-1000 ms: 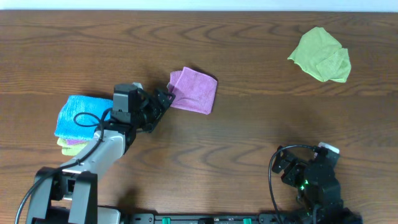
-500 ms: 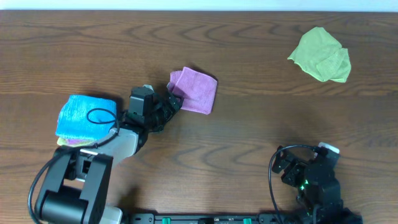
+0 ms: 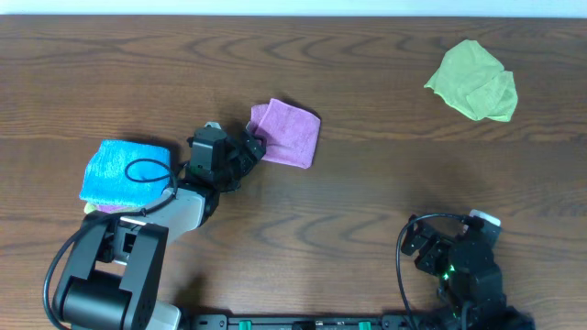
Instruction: Fold the cloth
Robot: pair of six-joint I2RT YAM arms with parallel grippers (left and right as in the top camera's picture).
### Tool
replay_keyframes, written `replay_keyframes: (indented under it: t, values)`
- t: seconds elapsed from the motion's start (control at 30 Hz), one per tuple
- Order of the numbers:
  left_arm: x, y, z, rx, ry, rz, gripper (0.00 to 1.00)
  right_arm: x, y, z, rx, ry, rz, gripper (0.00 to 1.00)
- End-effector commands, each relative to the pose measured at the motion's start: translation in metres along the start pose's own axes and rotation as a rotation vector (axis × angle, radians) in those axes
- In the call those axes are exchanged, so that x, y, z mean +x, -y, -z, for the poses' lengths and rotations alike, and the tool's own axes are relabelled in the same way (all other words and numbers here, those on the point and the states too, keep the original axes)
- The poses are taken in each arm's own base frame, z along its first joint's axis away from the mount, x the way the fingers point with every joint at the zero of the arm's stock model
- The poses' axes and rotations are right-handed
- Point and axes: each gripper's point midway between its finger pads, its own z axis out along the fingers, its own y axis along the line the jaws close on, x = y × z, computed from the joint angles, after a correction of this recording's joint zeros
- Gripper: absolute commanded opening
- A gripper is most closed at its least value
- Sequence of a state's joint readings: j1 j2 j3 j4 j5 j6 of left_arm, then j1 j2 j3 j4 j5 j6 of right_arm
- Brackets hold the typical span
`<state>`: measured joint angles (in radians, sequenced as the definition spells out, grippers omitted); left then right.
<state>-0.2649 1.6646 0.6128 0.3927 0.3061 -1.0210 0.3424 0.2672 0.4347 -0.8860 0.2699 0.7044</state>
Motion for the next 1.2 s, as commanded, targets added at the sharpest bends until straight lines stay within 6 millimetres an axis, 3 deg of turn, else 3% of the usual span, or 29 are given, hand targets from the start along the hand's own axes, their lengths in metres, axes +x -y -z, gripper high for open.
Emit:
replay_keyframes:
  t: [0.0,0.77,0.93,1.17]
  values:
    - [-0.003,-0.008,-0.003,-0.033,0.036,-0.017,0.95,-0.001,0.004,-0.001,0.017,0.014,-0.016,0.99]
    - [-0.009,0.002,-0.005,-0.023,0.11,0.0,0.95,-0.001,0.004,-0.001,0.018,0.013,-0.016,0.99]
    - [0.003,-0.009,-0.022,-0.045,0.038,0.076,0.95,-0.001,0.004,-0.001,0.017,0.014,-0.016,0.99]
    - [0.005,0.002,-0.038,-0.028,-0.004,0.071,0.95,-0.001,0.004,-0.001,0.017,0.014,-0.016,0.99]
